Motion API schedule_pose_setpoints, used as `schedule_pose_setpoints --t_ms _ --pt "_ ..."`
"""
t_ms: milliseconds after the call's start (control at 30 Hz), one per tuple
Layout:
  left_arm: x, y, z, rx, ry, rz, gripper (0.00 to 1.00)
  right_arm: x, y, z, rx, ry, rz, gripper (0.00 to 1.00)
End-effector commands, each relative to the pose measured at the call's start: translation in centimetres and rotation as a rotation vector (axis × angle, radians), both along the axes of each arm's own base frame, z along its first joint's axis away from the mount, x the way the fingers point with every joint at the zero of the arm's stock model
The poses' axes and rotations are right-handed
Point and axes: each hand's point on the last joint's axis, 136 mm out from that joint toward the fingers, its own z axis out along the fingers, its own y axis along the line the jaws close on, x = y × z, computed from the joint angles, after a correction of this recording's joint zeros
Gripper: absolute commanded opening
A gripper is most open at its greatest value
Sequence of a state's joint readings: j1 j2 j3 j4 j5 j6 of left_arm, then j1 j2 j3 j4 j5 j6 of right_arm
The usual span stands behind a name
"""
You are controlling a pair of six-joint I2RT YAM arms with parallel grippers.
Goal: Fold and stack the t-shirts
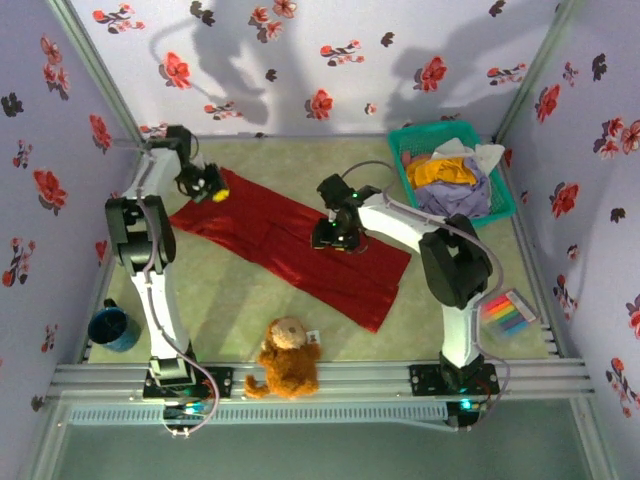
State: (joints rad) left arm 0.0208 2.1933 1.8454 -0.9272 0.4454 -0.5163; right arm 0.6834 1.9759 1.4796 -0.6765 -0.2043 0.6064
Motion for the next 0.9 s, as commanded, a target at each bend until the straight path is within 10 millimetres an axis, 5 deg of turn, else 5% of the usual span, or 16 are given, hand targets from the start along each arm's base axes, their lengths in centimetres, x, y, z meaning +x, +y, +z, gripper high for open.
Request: schedule_pose_setpoints --t_ms 0,300,433,533,667,867 --pt "0.2 0.1 -2.3 0.021 0.001 0.013 0.04 -1.0 1.6 -0.4 0.018 0.033 0.047 0.56" --pt "1.8 0.1 -7.6 0.019 0.05 0.008 0.0 -2.9 2.8 -1.8 0.046 0.077 0.071 0.55" --pt "4.5 -1.6 -7.9 -0.035 -0.005 -0.029 0.01 -3.1 4.3 -2.2 0.088 0.084 0.061 0.56" --pt "7.2 -4.6 -6.1 -0.079 -0.062 -0.122 0.03 -2.8 6.0 -2.4 0.155 0.117 0.039 0.55" --pt "10.0 -8.6 -2.4 -0.112 -0.175 -0.233 0.07 -1.4 7.1 0.0 0.169 0.062 0.062 0.56" --pt "11.3 -7.3 4.2 -0.074 -0.342 -0.171 0.15 -0.1 4.3 2.4 0.094 0.015 0.055 0.56"
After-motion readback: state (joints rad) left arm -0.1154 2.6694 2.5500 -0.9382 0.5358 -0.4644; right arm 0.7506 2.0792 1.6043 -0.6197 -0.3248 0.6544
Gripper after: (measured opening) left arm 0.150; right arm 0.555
